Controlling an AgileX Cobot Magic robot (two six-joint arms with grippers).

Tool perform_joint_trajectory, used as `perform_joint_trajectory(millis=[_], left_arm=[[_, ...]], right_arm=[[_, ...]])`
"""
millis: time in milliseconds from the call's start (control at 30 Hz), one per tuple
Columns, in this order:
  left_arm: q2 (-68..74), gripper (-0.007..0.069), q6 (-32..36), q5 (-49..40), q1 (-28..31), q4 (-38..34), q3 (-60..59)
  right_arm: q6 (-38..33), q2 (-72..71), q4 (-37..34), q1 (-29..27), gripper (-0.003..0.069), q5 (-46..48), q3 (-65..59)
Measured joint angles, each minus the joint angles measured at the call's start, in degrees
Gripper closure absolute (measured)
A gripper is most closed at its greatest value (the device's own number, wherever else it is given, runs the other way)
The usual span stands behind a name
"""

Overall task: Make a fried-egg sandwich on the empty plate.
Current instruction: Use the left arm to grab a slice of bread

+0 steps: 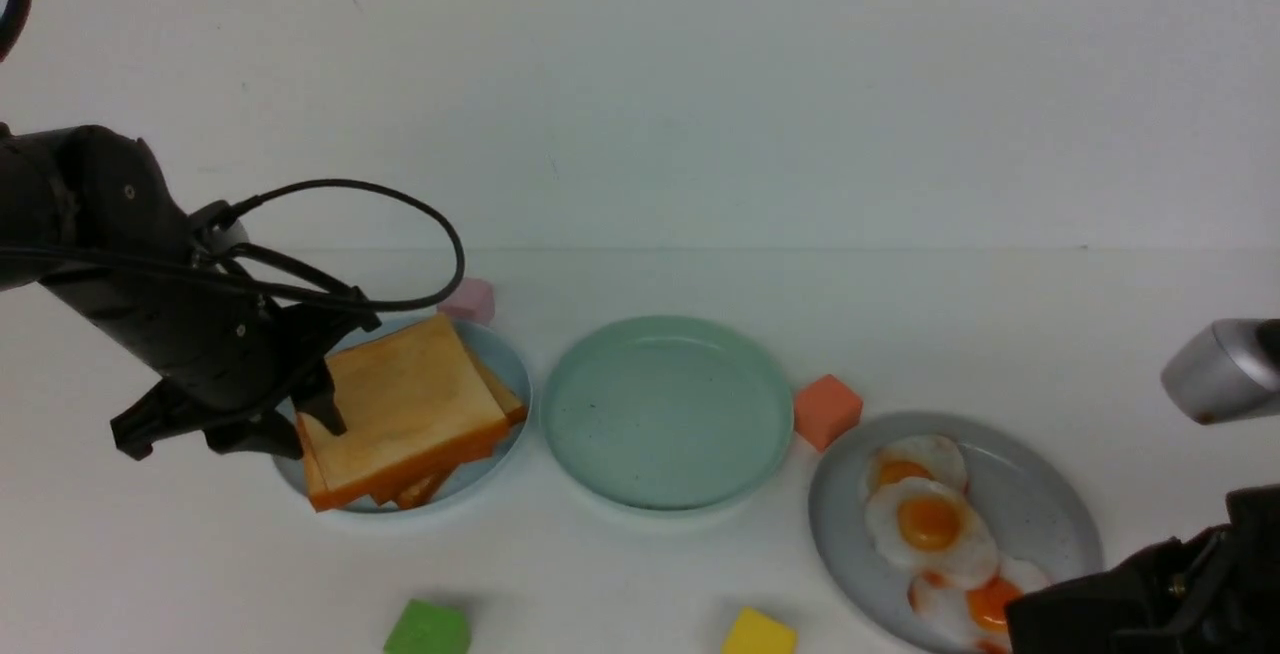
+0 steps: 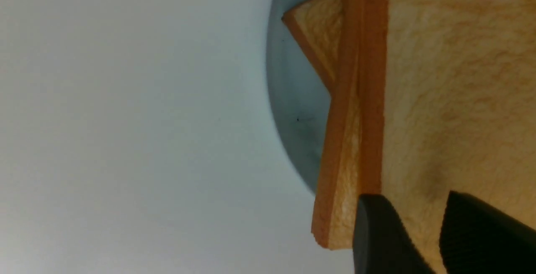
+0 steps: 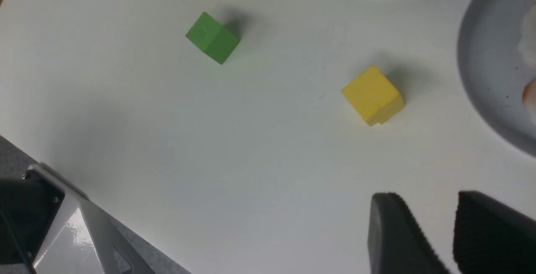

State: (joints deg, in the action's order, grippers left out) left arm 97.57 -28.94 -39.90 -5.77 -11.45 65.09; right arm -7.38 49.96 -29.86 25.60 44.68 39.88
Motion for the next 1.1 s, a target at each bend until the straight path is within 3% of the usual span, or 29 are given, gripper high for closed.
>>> perform_joint_trajectory(millis=[1100], left_arm=[[3.2, 0.0386, -0.2, 2.4, 0.0, 2.5, 0.0]], right_arm=[[0.0, 0.0, -0.1, 0.0, 0.0418, -0.2, 0.0]])
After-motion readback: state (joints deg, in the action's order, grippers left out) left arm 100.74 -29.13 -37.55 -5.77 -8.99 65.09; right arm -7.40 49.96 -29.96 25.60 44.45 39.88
